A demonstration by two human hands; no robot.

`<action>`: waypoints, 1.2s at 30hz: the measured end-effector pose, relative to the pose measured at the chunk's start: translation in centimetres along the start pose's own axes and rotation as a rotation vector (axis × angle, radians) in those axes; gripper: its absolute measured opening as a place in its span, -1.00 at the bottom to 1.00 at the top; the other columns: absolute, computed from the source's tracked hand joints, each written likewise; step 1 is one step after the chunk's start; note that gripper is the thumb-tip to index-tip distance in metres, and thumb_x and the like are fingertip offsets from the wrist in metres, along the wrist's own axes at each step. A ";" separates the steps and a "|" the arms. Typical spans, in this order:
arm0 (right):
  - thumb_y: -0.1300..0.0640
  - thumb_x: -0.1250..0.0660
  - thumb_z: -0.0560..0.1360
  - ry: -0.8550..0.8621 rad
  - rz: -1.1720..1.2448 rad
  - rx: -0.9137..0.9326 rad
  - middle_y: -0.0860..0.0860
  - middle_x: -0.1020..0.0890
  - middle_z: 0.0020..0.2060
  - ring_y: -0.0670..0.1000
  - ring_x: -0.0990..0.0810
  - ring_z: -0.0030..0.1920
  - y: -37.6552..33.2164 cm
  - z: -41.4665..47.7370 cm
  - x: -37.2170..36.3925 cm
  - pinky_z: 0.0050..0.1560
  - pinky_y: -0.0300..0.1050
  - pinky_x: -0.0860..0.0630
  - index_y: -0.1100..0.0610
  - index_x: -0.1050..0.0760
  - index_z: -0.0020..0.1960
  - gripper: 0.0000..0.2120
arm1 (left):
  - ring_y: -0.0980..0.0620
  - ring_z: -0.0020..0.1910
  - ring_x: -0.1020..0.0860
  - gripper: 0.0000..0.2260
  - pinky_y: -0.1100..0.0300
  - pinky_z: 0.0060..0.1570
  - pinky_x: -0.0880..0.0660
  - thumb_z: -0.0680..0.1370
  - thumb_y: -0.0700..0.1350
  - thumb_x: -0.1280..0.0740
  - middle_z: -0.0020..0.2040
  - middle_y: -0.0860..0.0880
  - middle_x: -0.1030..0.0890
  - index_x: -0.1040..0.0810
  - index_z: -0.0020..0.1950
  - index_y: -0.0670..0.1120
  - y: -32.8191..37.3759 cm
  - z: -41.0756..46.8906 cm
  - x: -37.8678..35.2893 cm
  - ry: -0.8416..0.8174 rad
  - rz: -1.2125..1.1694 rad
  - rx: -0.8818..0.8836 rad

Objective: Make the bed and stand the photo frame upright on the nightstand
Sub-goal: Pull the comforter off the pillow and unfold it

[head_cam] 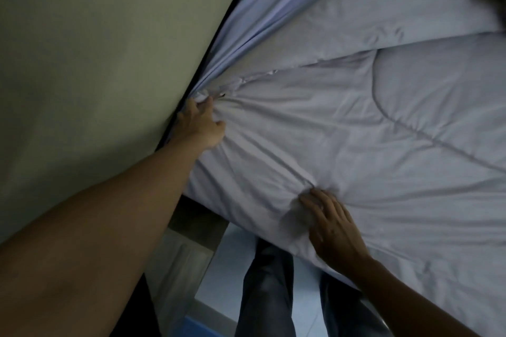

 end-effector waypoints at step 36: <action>0.16 -0.21 0.64 0.381 0.434 -0.623 0.13 -0.51 0.39 0.11 -0.50 0.35 22.8 -53.0 28.3 0.31 -0.20 -0.37 0.14 -0.43 0.44 -0.62 | -0.01 0.15 -0.56 -0.72 0.02 0.19 -0.53 0.58 0.04 -0.28 0.23 0.03 -0.58 -0.56 0.28 0.07 49.7 -58.3 -17.7 -0.147 0.169 -0.844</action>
Point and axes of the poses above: each hand's wrist, its own z-axis towards the middle knuckle, its own x-axis out of the back of the hand, y = z × x, the point moved 5 cm from there along z, towards the middle knuckle
